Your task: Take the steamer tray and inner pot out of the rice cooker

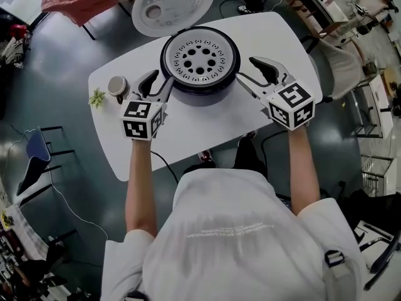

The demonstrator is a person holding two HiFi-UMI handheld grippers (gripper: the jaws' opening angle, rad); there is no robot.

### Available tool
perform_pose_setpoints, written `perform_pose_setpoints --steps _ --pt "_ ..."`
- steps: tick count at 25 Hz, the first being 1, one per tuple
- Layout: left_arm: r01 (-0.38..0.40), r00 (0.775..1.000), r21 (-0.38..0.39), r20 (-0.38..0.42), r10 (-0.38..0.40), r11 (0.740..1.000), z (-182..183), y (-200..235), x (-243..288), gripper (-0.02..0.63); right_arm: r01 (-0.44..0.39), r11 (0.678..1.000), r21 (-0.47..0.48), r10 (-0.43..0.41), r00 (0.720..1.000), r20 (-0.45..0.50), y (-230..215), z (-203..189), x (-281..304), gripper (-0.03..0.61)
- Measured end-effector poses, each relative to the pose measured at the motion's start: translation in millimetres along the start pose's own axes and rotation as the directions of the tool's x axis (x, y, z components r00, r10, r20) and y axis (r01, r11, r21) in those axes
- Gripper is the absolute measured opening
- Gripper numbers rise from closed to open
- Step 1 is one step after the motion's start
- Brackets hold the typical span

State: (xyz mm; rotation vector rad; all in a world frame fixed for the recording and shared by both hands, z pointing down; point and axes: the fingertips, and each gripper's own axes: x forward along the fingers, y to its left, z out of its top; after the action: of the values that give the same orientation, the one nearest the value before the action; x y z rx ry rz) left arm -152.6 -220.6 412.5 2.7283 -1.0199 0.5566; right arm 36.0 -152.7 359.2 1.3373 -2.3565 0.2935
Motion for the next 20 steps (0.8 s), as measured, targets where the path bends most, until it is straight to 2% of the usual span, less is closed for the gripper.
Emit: perform_pose_setpoints --steps 6,11,16,20 --pt "-0.012 1.000 -0.020 -0.016 0.012 1.000 -1.9 0.6 7.8 0.189 -0.053 0.999 -0.009 0.053 0.998 -0.015 -5.1 0.3 21.2 0.233" --pt "-0.046 0.999 -0.091 -0.018 0.045 0.995 1.4 6.6 18.4 0.190 -0.090 0.996 -0.012 0.091 0.995 0.033 -22.1 14.5 38.1 0.227" --pt "-0.141 0.990 -0.134 -0.036 0.138 0.981 14.1 18.7 28.0 0.209 -0.190 0.982 -0.009 0.191 0.981 0.022 -35.2 17.5 55.2 0.229" --pt "-0.233 0.968 -0.148 -0.125 0.215 0.961 5.5 16.9 59.4 0.230 -0.282 0.959 -0.004 0.282 0.959 0.031 -58.8 7.9 70.8 0.229"
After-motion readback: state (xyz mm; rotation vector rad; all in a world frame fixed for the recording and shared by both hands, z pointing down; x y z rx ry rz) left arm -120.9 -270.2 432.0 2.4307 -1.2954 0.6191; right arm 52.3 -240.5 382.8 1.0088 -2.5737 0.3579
